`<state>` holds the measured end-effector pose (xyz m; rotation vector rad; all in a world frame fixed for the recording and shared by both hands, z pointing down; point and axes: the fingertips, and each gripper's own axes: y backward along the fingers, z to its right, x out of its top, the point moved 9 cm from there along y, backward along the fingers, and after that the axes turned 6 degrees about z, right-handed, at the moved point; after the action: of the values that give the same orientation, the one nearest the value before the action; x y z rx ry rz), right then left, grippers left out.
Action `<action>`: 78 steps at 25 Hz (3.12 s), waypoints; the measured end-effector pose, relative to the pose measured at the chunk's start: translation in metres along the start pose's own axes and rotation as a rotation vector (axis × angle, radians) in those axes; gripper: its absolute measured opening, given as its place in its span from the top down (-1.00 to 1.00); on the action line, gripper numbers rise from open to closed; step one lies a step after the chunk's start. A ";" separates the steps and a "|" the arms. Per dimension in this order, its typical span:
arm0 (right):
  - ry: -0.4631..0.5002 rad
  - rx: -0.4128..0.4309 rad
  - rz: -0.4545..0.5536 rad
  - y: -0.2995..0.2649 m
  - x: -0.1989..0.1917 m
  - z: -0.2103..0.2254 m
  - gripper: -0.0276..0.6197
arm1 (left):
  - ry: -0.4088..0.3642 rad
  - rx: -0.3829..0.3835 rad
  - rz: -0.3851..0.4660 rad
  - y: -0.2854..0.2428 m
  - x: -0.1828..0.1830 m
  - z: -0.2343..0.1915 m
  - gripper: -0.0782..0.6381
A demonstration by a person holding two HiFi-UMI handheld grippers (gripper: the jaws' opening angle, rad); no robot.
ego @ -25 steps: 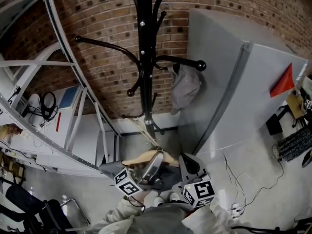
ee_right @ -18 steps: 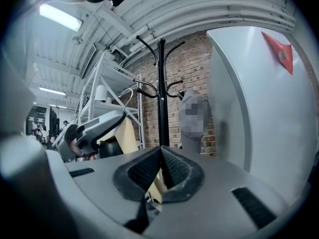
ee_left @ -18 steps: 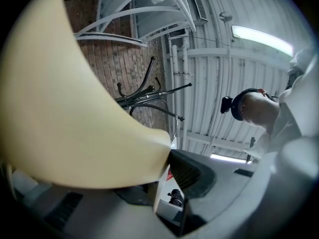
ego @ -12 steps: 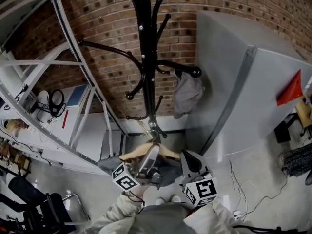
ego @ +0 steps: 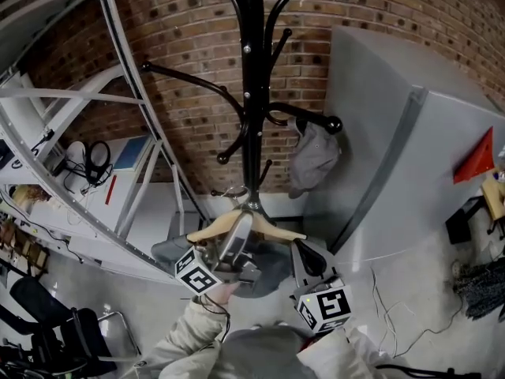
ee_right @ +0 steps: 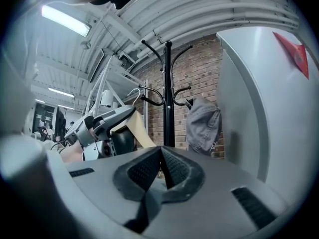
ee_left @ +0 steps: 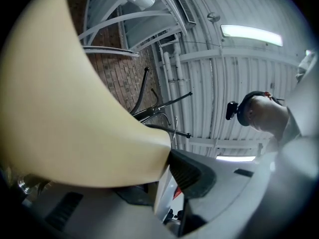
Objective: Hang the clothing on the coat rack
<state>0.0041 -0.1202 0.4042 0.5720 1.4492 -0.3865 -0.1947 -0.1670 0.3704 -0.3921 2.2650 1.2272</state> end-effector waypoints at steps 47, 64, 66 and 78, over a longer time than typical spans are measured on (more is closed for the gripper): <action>0.035 -0.013 0.043 -0.068 -0.003 0.025 0.84 | 0.046 0.021 0.038 -0.039 0.021 -0.087 0.49; 0.024 -0.035 0.022 -0.070 -0.010 0.035 0.84 | 0.073 0.031 0.022 -0.044 0.008 -0.104 0.49; 0.018 -0.036 0.017 -0.070 -0.011 0.038 0.84 | 0.074 0.030 0.020 -0.045 0.007 -0.105 0.49; -0.002 -0.038 -0.011 -0.063 -0.016 0.051 0.84 | 0.081 0.014 0.046 -0.048 0.001 -0.111 0.48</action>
<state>0.0075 -0.2022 0.4130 0.5326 1.4550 -0.3674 -0.2072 -0.2865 0.3862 -0.3931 2.3624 1.2383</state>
